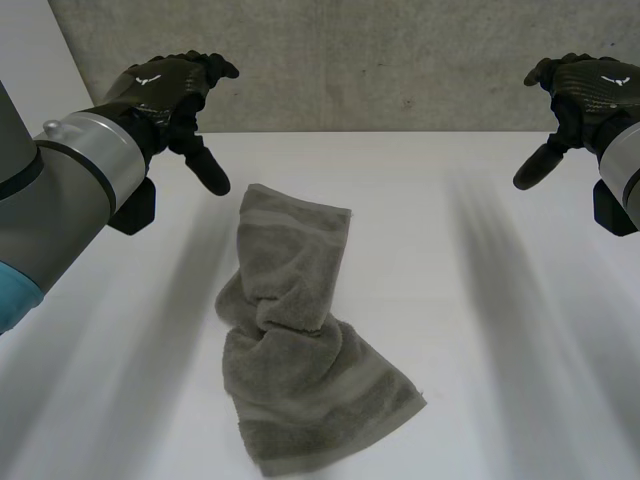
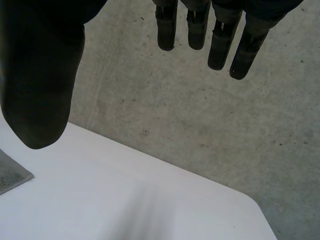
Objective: Fold the laundry
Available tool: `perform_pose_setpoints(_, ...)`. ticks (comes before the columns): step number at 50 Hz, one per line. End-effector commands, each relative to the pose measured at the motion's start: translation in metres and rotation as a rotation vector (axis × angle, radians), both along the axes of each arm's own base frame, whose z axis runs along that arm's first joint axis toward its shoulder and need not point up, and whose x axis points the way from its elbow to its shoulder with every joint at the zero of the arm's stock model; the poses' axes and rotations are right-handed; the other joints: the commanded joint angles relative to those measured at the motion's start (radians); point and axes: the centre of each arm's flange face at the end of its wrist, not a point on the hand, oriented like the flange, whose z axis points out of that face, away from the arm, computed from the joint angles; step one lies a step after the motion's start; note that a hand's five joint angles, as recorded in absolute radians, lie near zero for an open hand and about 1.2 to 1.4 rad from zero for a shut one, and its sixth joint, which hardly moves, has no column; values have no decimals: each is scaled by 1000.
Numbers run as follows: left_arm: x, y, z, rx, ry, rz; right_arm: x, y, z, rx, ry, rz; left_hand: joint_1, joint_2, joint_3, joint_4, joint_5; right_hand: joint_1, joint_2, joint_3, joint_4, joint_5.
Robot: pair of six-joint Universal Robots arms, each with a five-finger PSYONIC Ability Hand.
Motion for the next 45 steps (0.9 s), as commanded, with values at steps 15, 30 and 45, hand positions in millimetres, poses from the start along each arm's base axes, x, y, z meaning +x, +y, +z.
perform_pose_setpoints(15, -29, -9, -101, 80, -370, -281, 18, 7, -10, 26, 26, 173, 26, 30, 30, 30, 12, -61, -72, -65, -83, -61)
perform_pose_setpoints(30, -36, 9, -157, 152, -484, -499, 45, 17, -49, 122, 114, 282, 298, 302, 302, 302, 284, -61, -72, -65, -83, -61)
perform_pose_setpoints(45, -68, 11, -78, -74, -275, -428, 46, 18, -48, 110, 125, 288, 1203, 1207, 1207, 1207, 1189, -61, -72, -65, -83, -61)
